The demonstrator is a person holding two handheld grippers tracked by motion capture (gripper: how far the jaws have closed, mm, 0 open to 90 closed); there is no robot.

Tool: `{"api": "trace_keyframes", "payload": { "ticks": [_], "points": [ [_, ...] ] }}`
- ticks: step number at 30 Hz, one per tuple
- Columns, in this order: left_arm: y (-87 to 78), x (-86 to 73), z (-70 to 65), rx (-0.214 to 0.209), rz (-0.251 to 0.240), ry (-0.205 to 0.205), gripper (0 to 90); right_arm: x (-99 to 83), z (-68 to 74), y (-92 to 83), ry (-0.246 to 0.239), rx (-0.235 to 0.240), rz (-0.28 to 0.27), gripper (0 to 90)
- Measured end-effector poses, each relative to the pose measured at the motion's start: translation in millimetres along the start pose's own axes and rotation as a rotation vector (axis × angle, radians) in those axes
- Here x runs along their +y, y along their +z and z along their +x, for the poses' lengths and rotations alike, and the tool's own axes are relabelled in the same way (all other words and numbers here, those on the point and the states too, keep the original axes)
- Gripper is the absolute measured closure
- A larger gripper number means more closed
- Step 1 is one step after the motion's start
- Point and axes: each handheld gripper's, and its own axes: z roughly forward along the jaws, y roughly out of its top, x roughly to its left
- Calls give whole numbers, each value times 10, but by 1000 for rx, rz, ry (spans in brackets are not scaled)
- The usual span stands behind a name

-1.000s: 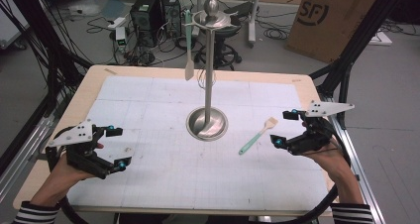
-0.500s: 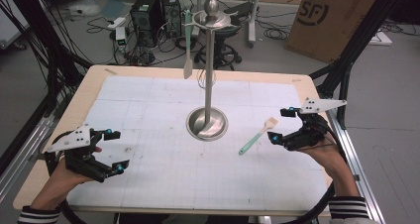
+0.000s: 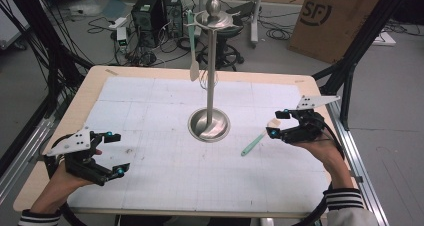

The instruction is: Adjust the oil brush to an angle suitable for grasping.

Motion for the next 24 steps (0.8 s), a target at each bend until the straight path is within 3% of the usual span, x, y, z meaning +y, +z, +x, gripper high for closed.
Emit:
{"api": "trace_keyframes", "payload": {
  "ticks": [9, 16, 24],
  "points": [
    [10, -1, -2, -1, 4, -2, 17, 17, -68, 127, 5, 13, 28, 343],
    [14, -2, 2, -4, 11, -4, 17, 20, -108, 217, -4, -5, 53, 474],
    [22, -3, 0, -2, 16, -6, 17, 12, -166, 286, -12, 9, 80, 583]
  ]
}}
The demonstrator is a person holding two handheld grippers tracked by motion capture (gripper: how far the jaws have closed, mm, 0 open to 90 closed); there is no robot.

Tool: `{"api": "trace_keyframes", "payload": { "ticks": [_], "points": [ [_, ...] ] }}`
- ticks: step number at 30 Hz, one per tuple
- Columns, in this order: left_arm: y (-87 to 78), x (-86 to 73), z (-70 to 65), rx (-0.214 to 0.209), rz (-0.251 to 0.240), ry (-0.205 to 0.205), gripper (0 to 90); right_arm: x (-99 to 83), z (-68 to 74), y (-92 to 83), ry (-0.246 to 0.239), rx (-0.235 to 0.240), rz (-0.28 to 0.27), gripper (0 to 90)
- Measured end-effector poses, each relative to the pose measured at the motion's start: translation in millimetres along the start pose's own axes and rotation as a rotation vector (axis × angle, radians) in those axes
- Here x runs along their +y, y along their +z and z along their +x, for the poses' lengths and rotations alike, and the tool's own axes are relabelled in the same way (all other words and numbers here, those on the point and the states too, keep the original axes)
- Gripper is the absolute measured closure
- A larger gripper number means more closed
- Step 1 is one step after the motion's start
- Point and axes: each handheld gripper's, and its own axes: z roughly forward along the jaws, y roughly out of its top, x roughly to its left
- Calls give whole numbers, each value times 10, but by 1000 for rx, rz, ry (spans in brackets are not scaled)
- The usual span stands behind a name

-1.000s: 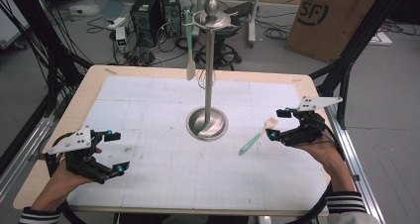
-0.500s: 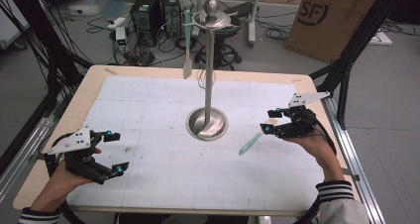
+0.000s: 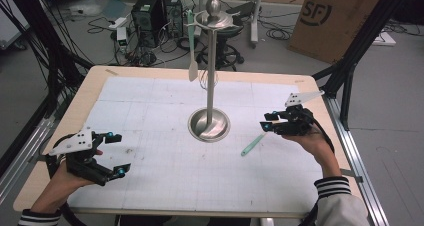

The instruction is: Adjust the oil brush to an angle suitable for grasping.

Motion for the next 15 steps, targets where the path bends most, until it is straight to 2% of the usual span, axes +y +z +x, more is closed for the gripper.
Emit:
{"api": "trace_keyframes", "payload": {
  "ticks": [8, 15],
  "points": [
    [2, 0, 5, 0, 6, -1, 17, 23, -53, 93, -29, -2, 49, 686],
    [15, -1, 15, 3, 9, -3, 17, 42, -70, 206, -74, 1, 152, 771]
  ]
}}
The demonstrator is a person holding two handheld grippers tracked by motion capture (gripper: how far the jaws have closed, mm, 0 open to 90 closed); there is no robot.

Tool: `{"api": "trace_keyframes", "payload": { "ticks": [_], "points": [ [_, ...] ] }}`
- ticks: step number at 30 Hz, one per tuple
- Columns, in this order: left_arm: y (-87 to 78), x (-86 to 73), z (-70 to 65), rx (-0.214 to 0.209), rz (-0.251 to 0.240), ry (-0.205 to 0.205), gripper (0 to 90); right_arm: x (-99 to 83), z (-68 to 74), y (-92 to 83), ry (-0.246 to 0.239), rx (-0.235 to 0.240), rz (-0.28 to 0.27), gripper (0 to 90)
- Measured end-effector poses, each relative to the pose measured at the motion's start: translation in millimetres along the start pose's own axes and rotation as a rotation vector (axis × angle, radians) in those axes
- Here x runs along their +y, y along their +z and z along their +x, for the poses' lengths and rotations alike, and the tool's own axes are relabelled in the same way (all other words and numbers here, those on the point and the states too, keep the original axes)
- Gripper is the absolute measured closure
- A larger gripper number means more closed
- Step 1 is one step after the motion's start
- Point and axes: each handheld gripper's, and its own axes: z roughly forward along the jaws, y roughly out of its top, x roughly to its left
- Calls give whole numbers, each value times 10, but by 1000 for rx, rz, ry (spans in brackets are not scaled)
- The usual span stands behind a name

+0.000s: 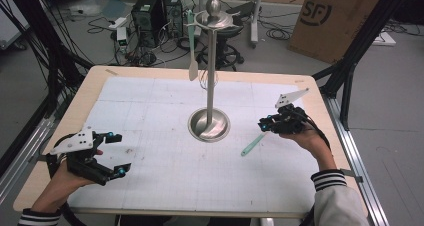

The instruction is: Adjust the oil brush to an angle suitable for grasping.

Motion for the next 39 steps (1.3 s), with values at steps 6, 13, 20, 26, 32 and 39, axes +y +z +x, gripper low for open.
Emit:
{"api": "trace_keyframes", "payload": {
  "ticks": [6, 13, 20, 26, 32, 39],
  "points": [
    [2, 1, 0, -1, -1, -2, 17, 97, -24, 29, -32, 5, 45, 811],
    [4, 1, -4, 0, -1, -4, 17, 86, -90, 121, -34, 4, 98, 891],
    [15, 2, -2, 1, 2, -5, 17, 38, -168, 216, -28, -15, 161, 893],
    [29, 4, -6, 0, 9, -4, 17, -16, -255, 304, 22, -35, 183, 893],
    [43, 7, -10, -1, 14, -7, 17, -51, -309, 360, 39, -30, 198, 894],
    [58, 8, -10, -3, 19, -8, 17, -80, -356, 447, 46, -35, 219, 894]
  ]
}}
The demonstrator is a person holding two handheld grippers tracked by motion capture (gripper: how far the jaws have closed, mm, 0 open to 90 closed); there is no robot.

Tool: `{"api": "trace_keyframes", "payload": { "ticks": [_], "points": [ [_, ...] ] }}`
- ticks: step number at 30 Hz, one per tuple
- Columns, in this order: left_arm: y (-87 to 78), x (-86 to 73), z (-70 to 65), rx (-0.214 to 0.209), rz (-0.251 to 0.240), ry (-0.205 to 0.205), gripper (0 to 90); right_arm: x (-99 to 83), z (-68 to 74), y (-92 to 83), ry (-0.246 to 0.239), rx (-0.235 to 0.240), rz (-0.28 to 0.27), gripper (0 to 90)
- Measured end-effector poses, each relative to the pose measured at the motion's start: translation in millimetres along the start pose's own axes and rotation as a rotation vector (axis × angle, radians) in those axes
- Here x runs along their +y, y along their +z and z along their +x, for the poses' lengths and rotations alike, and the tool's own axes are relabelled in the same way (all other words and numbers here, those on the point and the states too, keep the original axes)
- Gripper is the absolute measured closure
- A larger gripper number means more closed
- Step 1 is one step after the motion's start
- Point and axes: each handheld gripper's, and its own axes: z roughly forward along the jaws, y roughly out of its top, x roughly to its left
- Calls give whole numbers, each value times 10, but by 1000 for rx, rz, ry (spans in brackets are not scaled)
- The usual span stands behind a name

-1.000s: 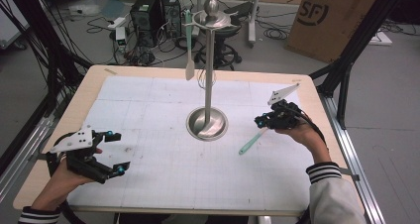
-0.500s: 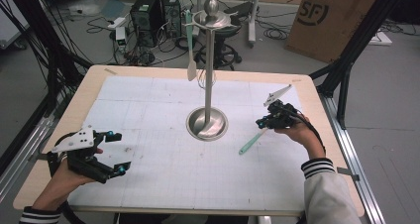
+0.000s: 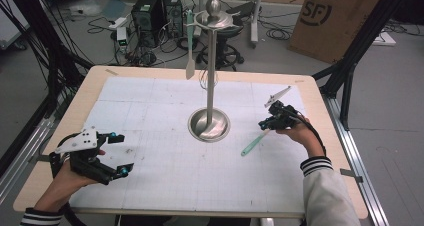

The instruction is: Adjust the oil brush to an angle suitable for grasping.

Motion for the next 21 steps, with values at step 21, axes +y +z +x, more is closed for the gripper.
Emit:
{"api": "trace_keyframes", "payload": {
  "ticks": [21],
  "points": [
    [1, -6, 33, 5, 4, -11, 17, -22, -76, 180, 30, 1, 58, 894]
  ]
}}
